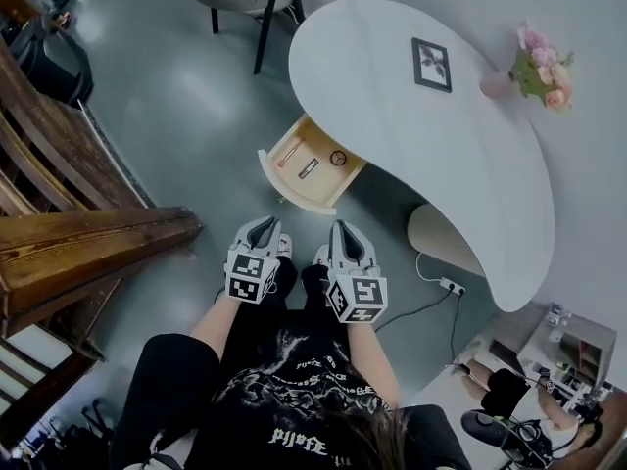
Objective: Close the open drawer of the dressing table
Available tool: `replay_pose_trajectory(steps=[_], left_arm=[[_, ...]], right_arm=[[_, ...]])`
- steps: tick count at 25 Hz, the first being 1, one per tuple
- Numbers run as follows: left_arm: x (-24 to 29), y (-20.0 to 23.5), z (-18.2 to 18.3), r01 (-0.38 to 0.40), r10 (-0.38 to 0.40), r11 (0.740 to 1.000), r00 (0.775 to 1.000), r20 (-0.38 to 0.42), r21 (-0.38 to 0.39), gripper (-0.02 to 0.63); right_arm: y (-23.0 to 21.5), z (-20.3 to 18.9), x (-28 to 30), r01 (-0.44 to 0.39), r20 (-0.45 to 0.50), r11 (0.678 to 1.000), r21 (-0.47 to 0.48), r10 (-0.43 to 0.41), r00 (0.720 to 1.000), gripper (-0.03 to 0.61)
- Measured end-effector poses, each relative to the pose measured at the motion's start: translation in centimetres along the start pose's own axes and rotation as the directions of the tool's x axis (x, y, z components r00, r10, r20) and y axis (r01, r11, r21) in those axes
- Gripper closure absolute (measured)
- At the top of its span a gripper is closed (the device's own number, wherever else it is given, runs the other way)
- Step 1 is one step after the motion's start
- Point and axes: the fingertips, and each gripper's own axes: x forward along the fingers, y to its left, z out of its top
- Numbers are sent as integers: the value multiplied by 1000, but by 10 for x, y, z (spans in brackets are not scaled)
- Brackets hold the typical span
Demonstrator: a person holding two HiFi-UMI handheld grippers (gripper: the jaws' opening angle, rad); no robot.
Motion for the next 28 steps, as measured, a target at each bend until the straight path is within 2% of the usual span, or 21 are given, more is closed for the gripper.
replay_pose_trajectory(steps=[6,8,12,16,23,28], left_arm=[[32,14,-19,-27,27,1000,997,-74,0,573],[41,18,-30,-27,25,999,995,-92,-18,521],[58,26,-47,-34,29,998,994,-104,-43,501],[81,36,-62,-41,34,998,991,-130,-46,449],[117,50,-86,-45,40,998,989,-140,-37,446],[138,59,-94,-45,44,999,989,-141,-1,446]], right_arm=[[3,-9,21,-39,-22,999,20,40,999,552],[4,-16,25,-58,-39,998,15,58,998,552],[8,-22,35,-98,-63,995,-26,96,993,552],[8,-27,44,-119,-63,992,-34,117,991,552],[14,-57,54,-149,-101,989,-13,147,984,552],[12,-81,59,-167,-142,986,-9,164,976,552]])
